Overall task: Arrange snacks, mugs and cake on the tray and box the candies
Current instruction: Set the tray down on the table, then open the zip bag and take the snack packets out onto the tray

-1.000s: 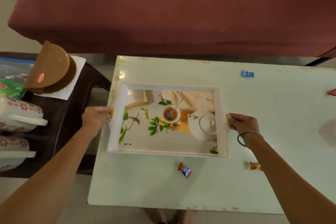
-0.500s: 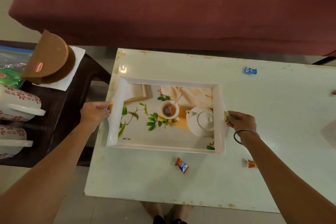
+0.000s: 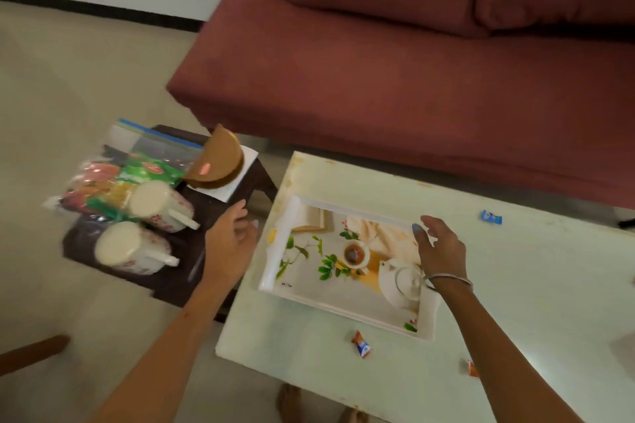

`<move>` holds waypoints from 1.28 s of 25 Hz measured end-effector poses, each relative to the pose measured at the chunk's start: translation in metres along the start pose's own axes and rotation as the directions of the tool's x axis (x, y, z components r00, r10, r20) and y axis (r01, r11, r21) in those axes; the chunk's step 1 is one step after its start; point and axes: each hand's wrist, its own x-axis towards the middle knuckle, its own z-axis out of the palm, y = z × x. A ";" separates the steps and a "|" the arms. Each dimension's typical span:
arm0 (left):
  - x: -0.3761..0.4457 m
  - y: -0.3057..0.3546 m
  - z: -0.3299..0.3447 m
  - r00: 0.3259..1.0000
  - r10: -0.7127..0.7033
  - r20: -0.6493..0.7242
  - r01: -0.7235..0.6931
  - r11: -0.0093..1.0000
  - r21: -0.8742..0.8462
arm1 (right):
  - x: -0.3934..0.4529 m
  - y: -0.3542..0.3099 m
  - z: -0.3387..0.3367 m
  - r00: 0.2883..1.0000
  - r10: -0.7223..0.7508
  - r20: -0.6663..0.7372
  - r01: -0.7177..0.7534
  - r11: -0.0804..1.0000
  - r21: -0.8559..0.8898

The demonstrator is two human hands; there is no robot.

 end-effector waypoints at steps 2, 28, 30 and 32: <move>-0.012 0.022 -0.034 0.993 0.022 -0.112 -0.032 0.996 -0.081 | -0.006 -0.063 0.003 0.992 -0.122 0.030 0.119 0.989 0.087; 0.141 -0.194 -0.204 0.371 -0.928 -0.028 0.640 0.278 -0.717 | 0.062 -0.379 0.386 0.768 -0.177 0.615 0.338 0.928 -0.156; 0.148 -0.200 -0.202 0.357 -0.933 0.044 0.638 0.209 -0.741 | 0.071 -0.376 0.407 0.750 -0.107 0.653 0.348 0.903 -0.252; 0.152 -0.204 -0.202 0.361 -0.925 0.121 0.626 0.143 -0.767 | 0.077 -0.372 0.422 0.749 -0.050 0.660 0.361 0.867 -0.344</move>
